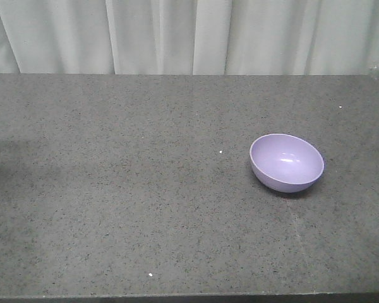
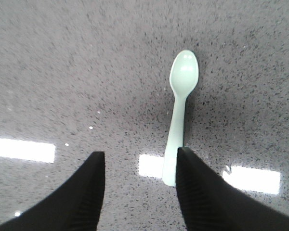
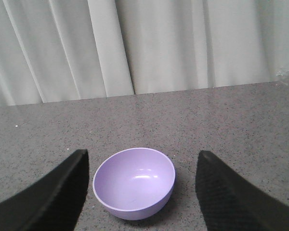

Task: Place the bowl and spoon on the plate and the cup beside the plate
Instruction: 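Lower the left gripper over the mint-green spoon and open it, then close the left gripper on the spoon handle and lift it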

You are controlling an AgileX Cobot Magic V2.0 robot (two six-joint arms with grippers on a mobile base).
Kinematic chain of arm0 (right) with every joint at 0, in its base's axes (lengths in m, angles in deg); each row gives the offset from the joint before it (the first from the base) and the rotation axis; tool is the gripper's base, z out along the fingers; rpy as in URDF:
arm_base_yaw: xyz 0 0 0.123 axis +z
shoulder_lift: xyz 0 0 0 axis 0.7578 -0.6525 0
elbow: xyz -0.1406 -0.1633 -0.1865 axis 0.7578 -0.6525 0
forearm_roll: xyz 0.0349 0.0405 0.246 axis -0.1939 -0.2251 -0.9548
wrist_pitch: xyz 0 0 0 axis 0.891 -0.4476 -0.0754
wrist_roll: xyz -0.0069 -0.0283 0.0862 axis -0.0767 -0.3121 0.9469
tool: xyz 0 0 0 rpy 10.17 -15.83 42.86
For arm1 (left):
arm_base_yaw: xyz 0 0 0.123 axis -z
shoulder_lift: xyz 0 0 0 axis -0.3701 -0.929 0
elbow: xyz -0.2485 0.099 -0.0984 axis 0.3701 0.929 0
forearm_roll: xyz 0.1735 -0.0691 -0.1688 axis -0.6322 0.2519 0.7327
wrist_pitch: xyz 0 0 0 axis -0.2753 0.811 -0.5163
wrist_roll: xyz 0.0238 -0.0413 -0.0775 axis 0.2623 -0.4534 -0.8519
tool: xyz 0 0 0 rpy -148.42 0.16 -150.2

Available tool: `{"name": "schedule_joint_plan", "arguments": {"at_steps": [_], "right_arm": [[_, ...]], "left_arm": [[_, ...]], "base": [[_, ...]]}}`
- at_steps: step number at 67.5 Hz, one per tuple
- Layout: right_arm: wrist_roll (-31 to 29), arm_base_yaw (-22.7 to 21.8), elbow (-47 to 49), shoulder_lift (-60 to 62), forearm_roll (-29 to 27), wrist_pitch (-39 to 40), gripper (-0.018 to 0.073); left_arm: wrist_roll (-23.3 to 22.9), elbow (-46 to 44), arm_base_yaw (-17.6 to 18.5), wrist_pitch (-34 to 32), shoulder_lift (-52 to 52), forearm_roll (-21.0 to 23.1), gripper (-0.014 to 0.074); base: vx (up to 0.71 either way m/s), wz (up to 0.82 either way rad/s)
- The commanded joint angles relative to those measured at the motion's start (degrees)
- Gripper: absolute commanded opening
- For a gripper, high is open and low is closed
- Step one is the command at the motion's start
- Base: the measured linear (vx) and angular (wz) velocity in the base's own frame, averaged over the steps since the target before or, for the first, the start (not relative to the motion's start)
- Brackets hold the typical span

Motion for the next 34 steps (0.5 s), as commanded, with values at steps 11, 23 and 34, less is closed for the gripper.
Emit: {"name": "schedule_joint_plan", "arguments": {"at_steps": [11,23,34], "right_arm": [[-0.64,0.11,1.88,-0.54,-0.06,2.51,0.0473],[-0.64,0.11,1.88,-0.54,-0.06,2.05,0.0473],[-0.64,0.11,1.88,-0.54,-0.06,1.74,0.0473]], "left_arm": [[3.63,-1.80,-2.71,-1.43,-3.46,6.98,0.0324],[4.48,-1.80,-2.71,-1.53,-8.03,8.76,0.0324],[4.98,-1.80,-2.71,-2.12,-10.80,8.64,0.0324]], "base": [[0.00,0.00],[0.00,0.00],[0.00,0.00]]}}
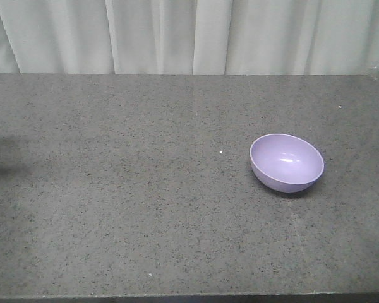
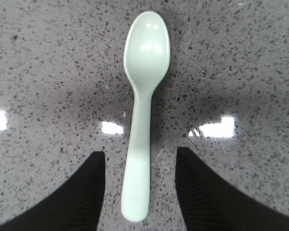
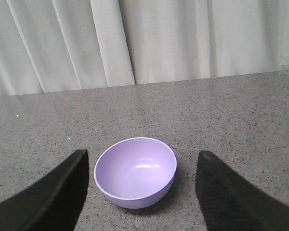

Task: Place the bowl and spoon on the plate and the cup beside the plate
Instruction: 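Close the left gripper on the spoon handle and lift it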

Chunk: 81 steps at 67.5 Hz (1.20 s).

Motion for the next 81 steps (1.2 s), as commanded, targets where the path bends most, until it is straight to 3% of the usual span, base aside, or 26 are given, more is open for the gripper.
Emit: {"name": "schedule_joint_plan", "arguments": {"at_steps": [1,56,65,78,81], "right_arm": [[-0.64,0.11,1.88,-0.54,-0.11,3.55,0.0473],[-0.58,0.11,1.88,-0.54,-0.38,2.77,0.0473],[-0.58,0.11,1.88,-0.54,-1.10,2.77,0.0473],[-0.63,0.11,1.88,-0.54,-2.66,2.77,0.0473],[-0.63,0.11,1.88,-0.54,-2.66,2.77,0.0473]], "left_arm": [[0.20,-1.80,-0.13,-1.57,1.60,0.42,0.0324],[-0.01,-1.80,-0.13,-4.05,-5.39,-0.23,0.0312],[-0.01,-1.80,-0.13,-4.08,-5.39,-0.23,0.0232],[0.21,-1.80,-0.13,-3.87,-5.39,-1.63,-0.0006],[0.21,-1.80,-0.13,-3.87,-5.39,-1.63,-0.0009]], "base": [[0.00,0.00],[0.00,0.00],[0.00,0.00],[0.00,0.00],[0.00,0.00]]}}
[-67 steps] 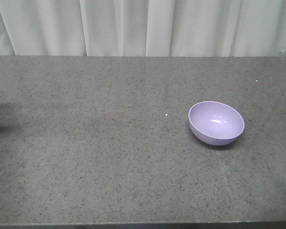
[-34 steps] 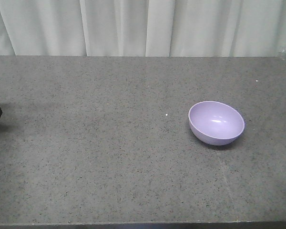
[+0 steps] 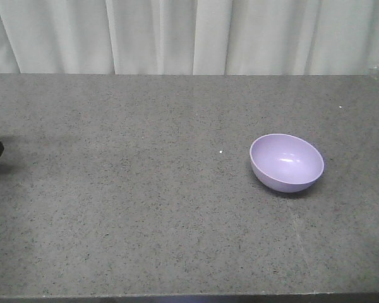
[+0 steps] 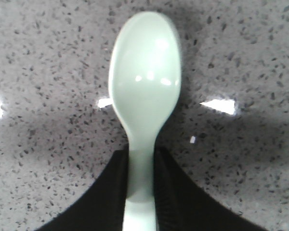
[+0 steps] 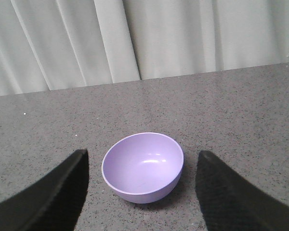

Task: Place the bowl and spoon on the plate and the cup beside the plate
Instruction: 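Close the left gripper on the spoon handle and lift it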

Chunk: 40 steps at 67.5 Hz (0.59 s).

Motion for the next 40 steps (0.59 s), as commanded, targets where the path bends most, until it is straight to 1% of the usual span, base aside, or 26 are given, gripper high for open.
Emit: {"name": "schedule_joint_plan", "arguments": {"at_steps": [1,9,21,34,40], "right_arm": [[-0.63,0.11,1.88,-0.54,-0.79,3.83,0.0473],[-0.63,0.11,1.88,-0.54,-0.83,3.83,0.0473],[-0.63,0.11,1.88,-0.54,-0.97,3.83,0.0473],[-0.63,0.11,1.88,-0.54,-0.97,3.66,0.0473],[-0.68,0.11,1.88,-0.54,-0.97,3.72,0.0473]], "left_arm": [[-0.03,-1.34,-0.13,-0.75,2.61,-1.04,-0.0009],[-0.03,-1.34,-0.13,-0.87,2.67,-0.77,-0.0008],[1.01,-1.43,-0.13,-1.33,4.22,3.23,-0.0008],[2.11,-1.43,-0.08,-2.42,9.98,9.54,-0.0008],[3.90,-1.43,-0.08,-2.64,13.83,14.13,-0.0008]], "base": [[0.00,0.00],[0.00,0.00],[0.00,0.00],[0.00,0.00],[0.00,0.00]]}}
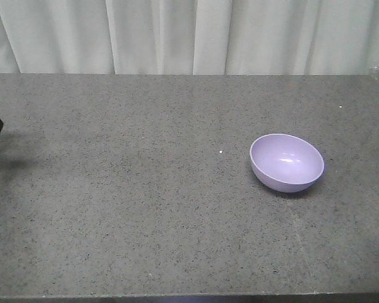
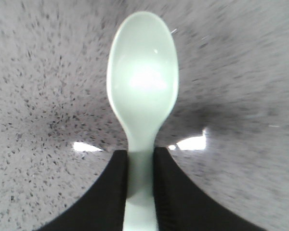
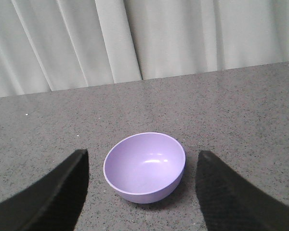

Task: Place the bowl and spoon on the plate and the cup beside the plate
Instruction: 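Close the left gripper on the spoon handle and lift it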

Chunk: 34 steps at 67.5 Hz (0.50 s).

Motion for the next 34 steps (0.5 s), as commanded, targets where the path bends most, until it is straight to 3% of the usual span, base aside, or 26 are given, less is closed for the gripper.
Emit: {"name": "schedule_joint_plan", "arguments": {"at_steps": [1,16,34], "right_arm": [[-0.68,0.11,1.88,-0.54,-0.45,3.72,0.0473],[-0.63,0.11,1.88,-0.54,-0.51,3.68,0.0473],[0.61,0.11,8.79,-5.14,-0.30,-0.55,0.0473]], "left_arm": [[1.87,-1.52,-0.04,-1.52,7.72,5.93,-0.0008],[5.60,-1.52,-0.04,-1.67,19.63,17.05,-0.0008],[6.56,-1.46,-0.04,-5.86,34.47,19.98,-0.0008]], "base": [[0.00,0.00],[0.00,0.00],[0.00,0.00]]}}
